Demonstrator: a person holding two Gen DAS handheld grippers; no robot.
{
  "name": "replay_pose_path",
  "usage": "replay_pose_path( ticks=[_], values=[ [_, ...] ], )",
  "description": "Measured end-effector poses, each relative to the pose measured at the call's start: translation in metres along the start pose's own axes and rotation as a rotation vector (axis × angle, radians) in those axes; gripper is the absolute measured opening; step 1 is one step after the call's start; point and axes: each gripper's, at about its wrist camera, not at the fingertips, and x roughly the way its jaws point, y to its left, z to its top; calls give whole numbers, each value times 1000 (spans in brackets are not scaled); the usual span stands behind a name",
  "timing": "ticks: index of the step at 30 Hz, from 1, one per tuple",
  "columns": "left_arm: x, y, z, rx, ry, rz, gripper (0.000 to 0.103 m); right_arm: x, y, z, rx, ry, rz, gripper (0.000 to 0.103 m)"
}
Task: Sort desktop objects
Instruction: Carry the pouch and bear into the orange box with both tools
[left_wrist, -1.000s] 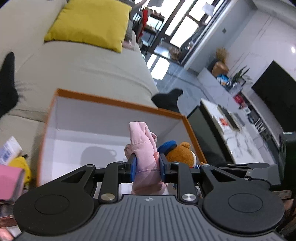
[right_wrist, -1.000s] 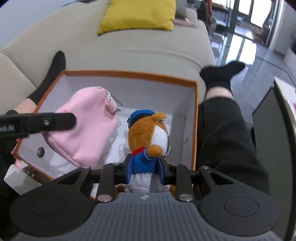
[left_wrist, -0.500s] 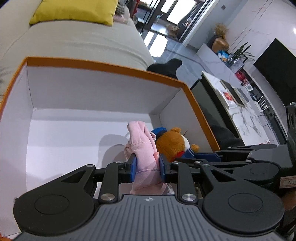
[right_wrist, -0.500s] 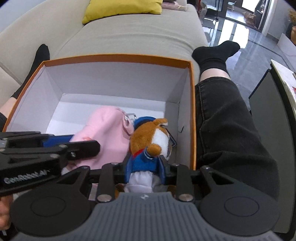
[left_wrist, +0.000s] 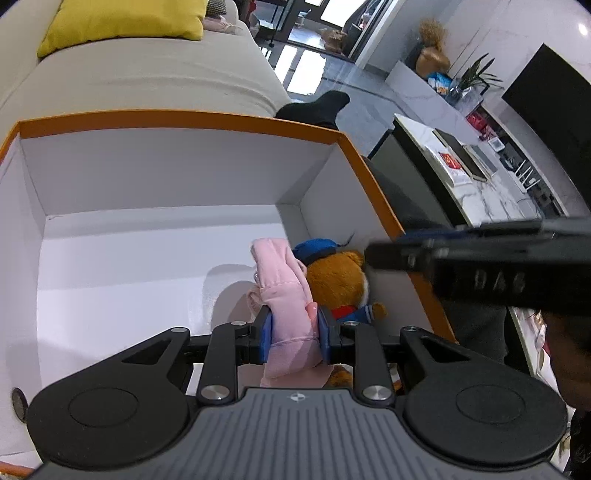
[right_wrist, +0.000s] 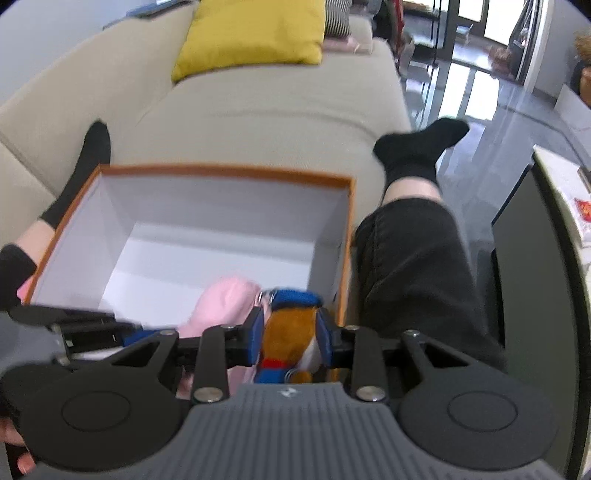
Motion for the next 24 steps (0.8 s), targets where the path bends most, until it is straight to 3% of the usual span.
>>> replay_pose_path(
  ticks=[9,15,19,21,24],
  values=[
    [16,-9,0,-32,54,-42,29,2,-8,-3,12,-5,24,33],
    [13,-27,-5,146,57,18,28,4,-11,-5,30,-6,36,33],
    [10,-43,-8,332,75,86,27,4,-13,-6,31,-9,48,33],
    [12,-41,-7,324,90,72,28,7,-14,-6,38,2,55,33],
    [16,-31,-3,232,100,7,31,9,-12,-6,33,5,56,33]
  ],
)
